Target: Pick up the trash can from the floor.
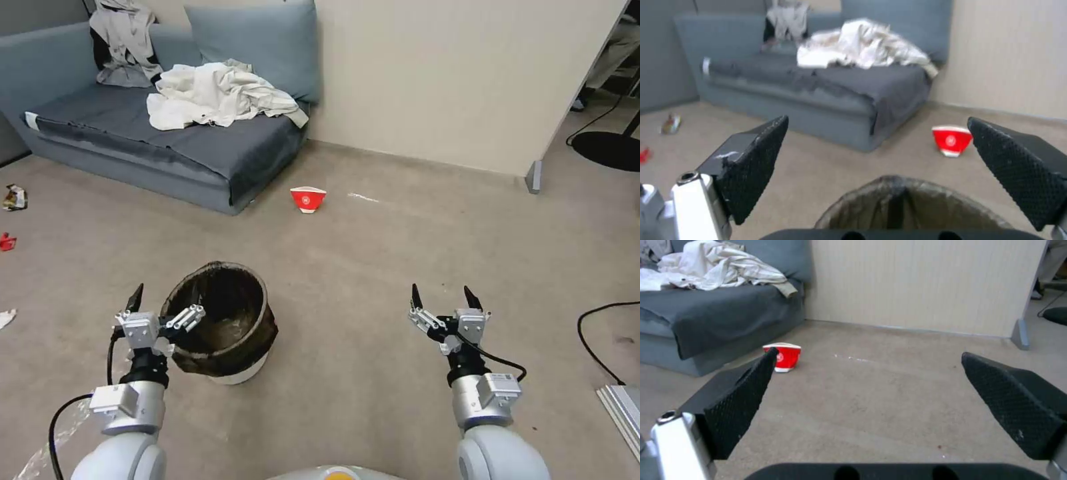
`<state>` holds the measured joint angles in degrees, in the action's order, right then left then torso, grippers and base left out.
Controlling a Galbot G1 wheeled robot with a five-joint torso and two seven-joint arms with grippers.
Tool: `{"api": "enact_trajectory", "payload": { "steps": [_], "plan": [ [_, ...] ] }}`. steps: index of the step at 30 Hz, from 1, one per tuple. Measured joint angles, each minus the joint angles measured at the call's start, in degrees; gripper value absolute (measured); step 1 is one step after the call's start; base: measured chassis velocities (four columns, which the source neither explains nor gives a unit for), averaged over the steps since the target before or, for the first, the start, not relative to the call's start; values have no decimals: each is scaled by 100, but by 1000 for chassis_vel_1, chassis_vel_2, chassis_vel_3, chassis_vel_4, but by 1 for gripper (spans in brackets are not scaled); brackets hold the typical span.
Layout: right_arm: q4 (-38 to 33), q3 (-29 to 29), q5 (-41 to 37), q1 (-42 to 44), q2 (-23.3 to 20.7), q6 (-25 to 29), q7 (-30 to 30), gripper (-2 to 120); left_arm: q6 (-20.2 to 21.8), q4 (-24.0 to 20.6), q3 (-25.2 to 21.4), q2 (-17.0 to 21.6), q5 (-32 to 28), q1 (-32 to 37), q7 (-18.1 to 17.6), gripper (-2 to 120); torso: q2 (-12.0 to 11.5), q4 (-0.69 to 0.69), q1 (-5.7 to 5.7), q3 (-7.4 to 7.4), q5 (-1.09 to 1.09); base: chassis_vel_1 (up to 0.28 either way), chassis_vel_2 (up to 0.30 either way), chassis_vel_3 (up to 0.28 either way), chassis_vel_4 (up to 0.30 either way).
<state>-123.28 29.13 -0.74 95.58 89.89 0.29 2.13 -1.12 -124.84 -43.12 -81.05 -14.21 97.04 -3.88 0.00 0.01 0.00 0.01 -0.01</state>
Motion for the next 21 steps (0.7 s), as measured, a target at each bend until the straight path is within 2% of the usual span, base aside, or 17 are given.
{"api": "enact_trajectory", "payload": {
  "steps": [2,3,4,6,7,8,10,12,13,15,18,21],
  "plan": [
    [24,0,-9,-8,-9,12,0,100,745,-15,-228,95,-358,-167,-4,100,0,-1,-1,-1,1,0,0,0,0],
    [24,0,-9,-8,-9,12,0,100,745,-15,-228,95,-358,-167,-4,100,0,-1,-1,-1,1,0,0,0,0],
    [34,2,-12,-12,-12,13,1,100,1040,-16,-310,129,-475,-217,-4,100,0,-1,0,-1,0,0,0,0,0],
    [69,6,-17,-35,-16,14,3,100,1863,-1,-503,244,-750,-396,-5,100,0,-1,-1,-1,1,0,0,0,0],
    [82,6,-17,-42,-16,15,4,100,2103,43,-534,291,-835,-469,-5,100,0,0,0,-1,1,0,0,0,0],
    [82,6,-17,-42,-16,15,4,100,2103,43,-534,291,-835,-469,-5,100,0,0,0,-1,1,0,0,0,0],
    [115,3,-17,-59,-16,16,10,100,2386,200,-525,379,-978,-606,-30,100,0,-1,0,-1,1,0,0,0,0],
    [164,-3,-16,-87,-13,17,29,100,2752,517,-376,516,-1097,-886,-327,100,0,-1,0,-1,0,0,0,0,0],
    [164,-3,-16,-87,-13,17,29,100,2752,517,-376,516,-1097,-886,-327,100,0,-1,0,-1,0,0,0,0,0],
    [186,12,-15,-92,-15,17,40,100,3294,626,-297,588,-1298,-1116,-704,100,0,-1,0,-1,1,0,0,0,0],
    [205,32,-16,-88,-17,23,41,100,3517,673,-267,612,-1389,-1217,-841,100,0,-1,0,-1,1,0,0,0,0],
    [233,44,-15,-49,-15,85,48,100,3930,790,-205,656,-1592,-1381,-960,100,0,-1,0,0,1,0,0,0,0]
  ]
}}
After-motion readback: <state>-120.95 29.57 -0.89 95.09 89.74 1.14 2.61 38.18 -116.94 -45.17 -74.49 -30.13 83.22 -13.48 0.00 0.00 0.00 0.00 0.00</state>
